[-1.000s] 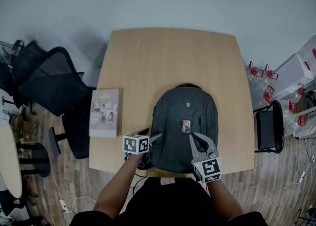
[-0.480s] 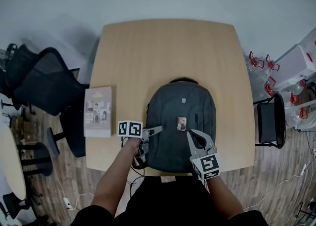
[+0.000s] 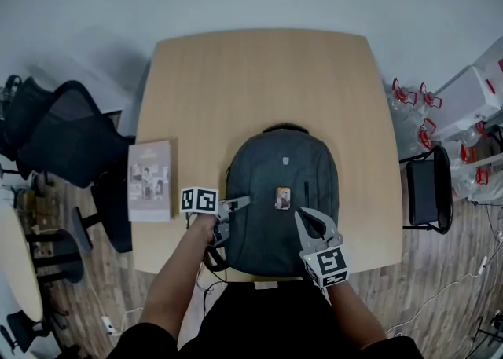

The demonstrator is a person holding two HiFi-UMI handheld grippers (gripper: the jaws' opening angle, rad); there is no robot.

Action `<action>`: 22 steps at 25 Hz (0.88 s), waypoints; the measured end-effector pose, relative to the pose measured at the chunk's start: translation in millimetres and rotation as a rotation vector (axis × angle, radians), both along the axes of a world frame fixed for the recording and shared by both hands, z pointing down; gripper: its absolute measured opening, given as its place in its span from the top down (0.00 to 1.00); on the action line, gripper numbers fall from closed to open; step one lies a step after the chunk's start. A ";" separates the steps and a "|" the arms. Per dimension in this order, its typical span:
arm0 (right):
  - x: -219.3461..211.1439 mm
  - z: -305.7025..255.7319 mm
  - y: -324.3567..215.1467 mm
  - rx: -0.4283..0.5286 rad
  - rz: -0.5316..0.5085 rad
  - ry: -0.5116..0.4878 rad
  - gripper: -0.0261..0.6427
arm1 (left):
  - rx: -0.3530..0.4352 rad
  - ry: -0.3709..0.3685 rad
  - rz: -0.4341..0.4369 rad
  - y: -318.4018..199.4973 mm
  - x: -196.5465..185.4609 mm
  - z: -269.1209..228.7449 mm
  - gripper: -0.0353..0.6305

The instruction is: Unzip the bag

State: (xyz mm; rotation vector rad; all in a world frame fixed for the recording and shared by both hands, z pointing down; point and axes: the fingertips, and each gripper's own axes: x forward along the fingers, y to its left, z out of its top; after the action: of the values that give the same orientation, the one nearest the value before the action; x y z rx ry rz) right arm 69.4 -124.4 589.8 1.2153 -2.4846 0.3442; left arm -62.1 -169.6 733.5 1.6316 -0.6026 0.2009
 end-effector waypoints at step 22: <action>-4.8 -26.3 -14.6 0.075 -0.025 -0.025 0.96 | 0.546 -0.124 0.066 -0.1 15.1 -96.6 0.79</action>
State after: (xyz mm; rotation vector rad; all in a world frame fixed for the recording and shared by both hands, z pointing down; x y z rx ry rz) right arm 64.5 -139.0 563.5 1.2146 -2.5531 0.2636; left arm -47.0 -169.7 636.9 2.1800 -0.7412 0.1965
